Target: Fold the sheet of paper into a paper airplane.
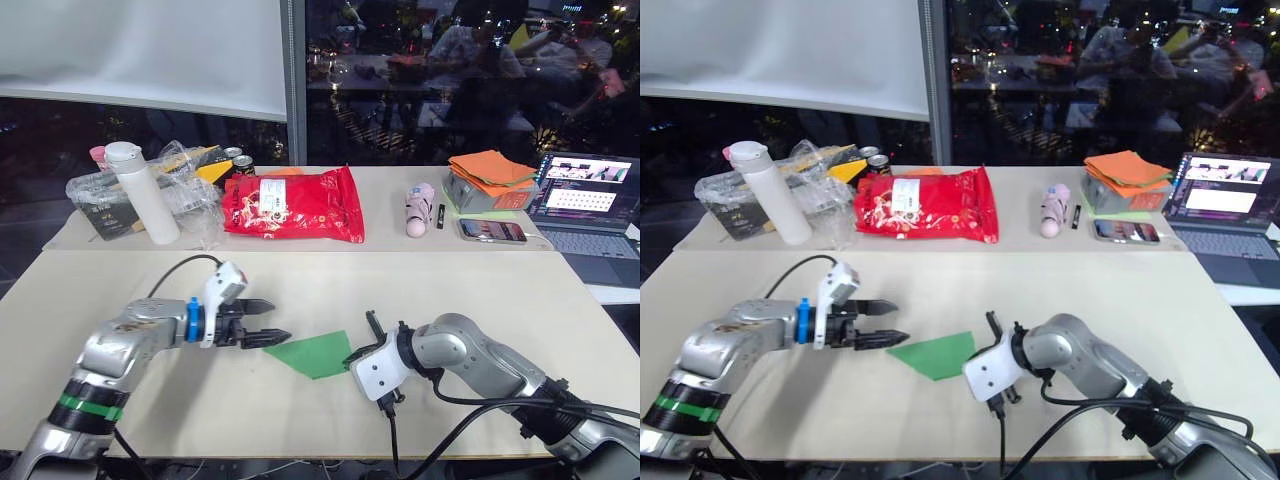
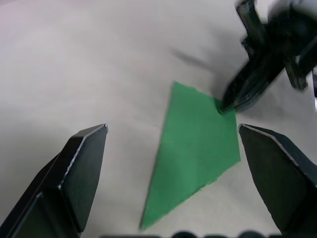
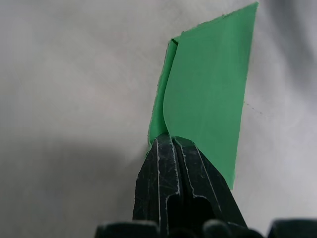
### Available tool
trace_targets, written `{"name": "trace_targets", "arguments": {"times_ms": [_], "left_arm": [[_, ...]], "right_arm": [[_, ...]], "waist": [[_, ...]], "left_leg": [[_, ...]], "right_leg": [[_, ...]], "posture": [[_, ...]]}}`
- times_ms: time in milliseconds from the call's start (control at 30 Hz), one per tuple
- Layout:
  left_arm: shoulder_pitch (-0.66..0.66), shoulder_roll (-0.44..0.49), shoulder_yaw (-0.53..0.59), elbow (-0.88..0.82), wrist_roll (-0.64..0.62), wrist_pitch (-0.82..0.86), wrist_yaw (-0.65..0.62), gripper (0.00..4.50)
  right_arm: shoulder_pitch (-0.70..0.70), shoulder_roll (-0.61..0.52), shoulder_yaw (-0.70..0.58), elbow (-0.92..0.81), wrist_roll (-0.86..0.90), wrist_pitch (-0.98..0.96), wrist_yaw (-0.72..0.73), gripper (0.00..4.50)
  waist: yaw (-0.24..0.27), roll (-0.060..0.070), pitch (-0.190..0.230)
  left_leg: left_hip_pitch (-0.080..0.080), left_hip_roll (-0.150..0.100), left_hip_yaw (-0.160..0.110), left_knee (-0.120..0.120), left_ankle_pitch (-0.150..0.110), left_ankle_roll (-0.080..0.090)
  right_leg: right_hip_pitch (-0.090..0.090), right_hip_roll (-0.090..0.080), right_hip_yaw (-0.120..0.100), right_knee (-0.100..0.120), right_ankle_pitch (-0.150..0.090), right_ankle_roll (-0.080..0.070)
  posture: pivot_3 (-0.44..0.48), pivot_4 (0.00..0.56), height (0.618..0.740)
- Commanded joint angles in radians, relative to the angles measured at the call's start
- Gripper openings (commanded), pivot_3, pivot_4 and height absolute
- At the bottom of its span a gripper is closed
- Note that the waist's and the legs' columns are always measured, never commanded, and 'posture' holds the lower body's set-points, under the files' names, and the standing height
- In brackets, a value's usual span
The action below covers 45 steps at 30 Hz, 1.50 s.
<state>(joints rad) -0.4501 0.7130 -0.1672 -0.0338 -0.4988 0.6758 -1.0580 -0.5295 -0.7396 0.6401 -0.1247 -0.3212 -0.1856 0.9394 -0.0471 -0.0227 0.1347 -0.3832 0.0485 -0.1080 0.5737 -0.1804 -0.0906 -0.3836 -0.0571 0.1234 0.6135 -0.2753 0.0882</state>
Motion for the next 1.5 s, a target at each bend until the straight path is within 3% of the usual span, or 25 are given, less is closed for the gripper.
{"name": "trace_targets", "arguments": {"times_ms": [33, 333, 433, 800, 1267, 1500], "left_arm": [[-0.042, -0.015, -0.035, 0.024, 0.062, -0.061, -0.022, 4.50], [-0.089, -0.090, -0.031, 0.106, 0.109, -0.145, -0.048, 4.50], [-0.109, -0.113, -0.034, 0.152, 0.124, -0.184, -0.064, 3.70], [-0.157, -0.195, -0.113, 0.320, 0.267, -0.453, -0.161, 0.04], [-0.210, -0.319, -0.165, 0.673, 0.428, -0.733, -0.169, 0.04], [-0.219, -0.310, -0.156, 0.747, 0.440, -0.789, -0.201, 0.04]], "right_arm": [[0.016, 0.009, -0.050, 0.000, -0.015, 0.039, 0.007, 0.06], [0.136, 0.032, -0.118, -0.200, -0.032, 0.399, 0.082, 0.06], [0.160, 0.033, -0.118, -0.241, -0.046, 0.474, 0.096, 0.00], [0.197, 0.050, -0.127, -0.302, -0.063, 0.630, 0.082, 0.00], [0.171, 0.060, -0.127, -0.312, -0.031, 0.652, 0.110, 0.00], [0.119, 0.103, -0.182, -0.329, 0.149, 0.815, 0.211, 0.00]], "waist": [[-0.001, 0.000, 0.000], [0.011, 0.001, -0.001], [0.012, 0.001, -0.001], [0.013, 0.001, -0.001], [0.015, 0.002, -0.002], [0.008, 0.003, -0.003]], "left_leg": [[0.000, 0.000, 0.000, 0.000, 0.000, 0.000], [-0.001, -0.001, 0.000, 0.002, 0.000, 0.001], [0.000, -0.001, 0.000, 0.002, 0.000, 0.001], [0.001, -0.001, 0.000, 0.003, 0.000, 0.001], [0.003, -0.001, 0.000, 0.007, 0.000, 0.002], [0.003, -0.001, 0.000, 0.007, 0.000, 0.002]], "right_leg": [[0.000, 0.000, 0.000, 0.000, 0.000, 0.000], [0.002, 0.000, 0.000, 0.000, 0.000, 0.000], [0.003, 0.000, 0.000, 0.000, 0.000, 0.000], [0.007, 0.000, -0.001, -0.001, -0.001, 0.001], [0.013, -0.001, -0.003, -0.001, -0.002, 0.002], [0.014, -0.001, -0.003, -0.001, -0.002, 0.003]], "posture": [[0.000, 0.150, 0.732], [0.000, 0.150, 0.732], [0.000, 0.150, 0.732], [0.000, 0.150, 0.732], [0.000, 0.150, 0.732], [0.000, 0.150, 0.732]]}}
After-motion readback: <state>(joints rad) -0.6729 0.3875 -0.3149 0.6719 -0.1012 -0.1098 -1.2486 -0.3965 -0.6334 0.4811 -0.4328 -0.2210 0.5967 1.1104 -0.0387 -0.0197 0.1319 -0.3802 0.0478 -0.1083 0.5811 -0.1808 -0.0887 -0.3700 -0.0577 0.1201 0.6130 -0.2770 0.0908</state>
